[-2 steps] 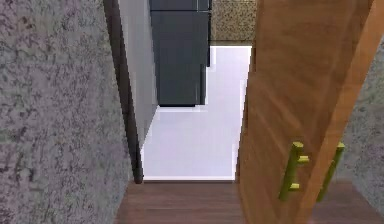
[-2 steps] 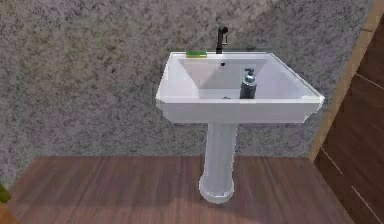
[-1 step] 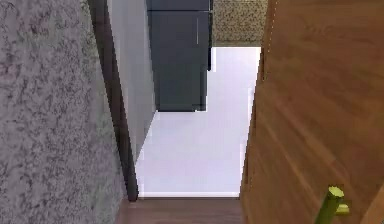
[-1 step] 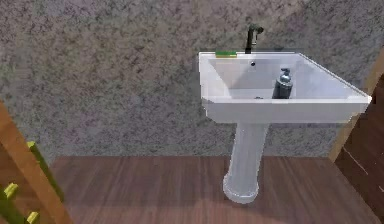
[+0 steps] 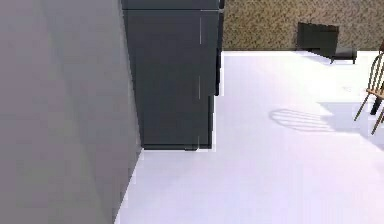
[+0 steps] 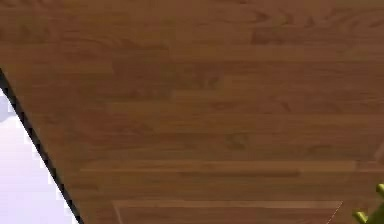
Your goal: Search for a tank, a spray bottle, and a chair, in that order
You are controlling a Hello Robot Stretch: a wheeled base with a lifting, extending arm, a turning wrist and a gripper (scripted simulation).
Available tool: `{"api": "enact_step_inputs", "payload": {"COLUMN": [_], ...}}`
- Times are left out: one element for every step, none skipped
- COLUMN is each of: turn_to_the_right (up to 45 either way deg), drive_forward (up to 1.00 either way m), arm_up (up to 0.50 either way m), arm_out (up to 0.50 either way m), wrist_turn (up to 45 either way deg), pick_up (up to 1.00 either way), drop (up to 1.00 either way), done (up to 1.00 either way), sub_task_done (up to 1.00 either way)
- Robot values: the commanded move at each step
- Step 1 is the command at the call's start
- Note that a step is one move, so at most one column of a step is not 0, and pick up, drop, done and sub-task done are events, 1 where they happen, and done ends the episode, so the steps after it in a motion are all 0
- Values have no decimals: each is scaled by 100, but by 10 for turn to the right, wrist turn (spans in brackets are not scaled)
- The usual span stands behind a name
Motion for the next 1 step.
{"api": "enact_step_inputs", "payload": {"turn_to_the_right": [0], "drive_forward": [45], "arm_up": [0], "arm_out": [0], "wrist_turn": [0], "pick_up": [0], "drop": [0], "done": [0], "sub_task_done": [0]}}
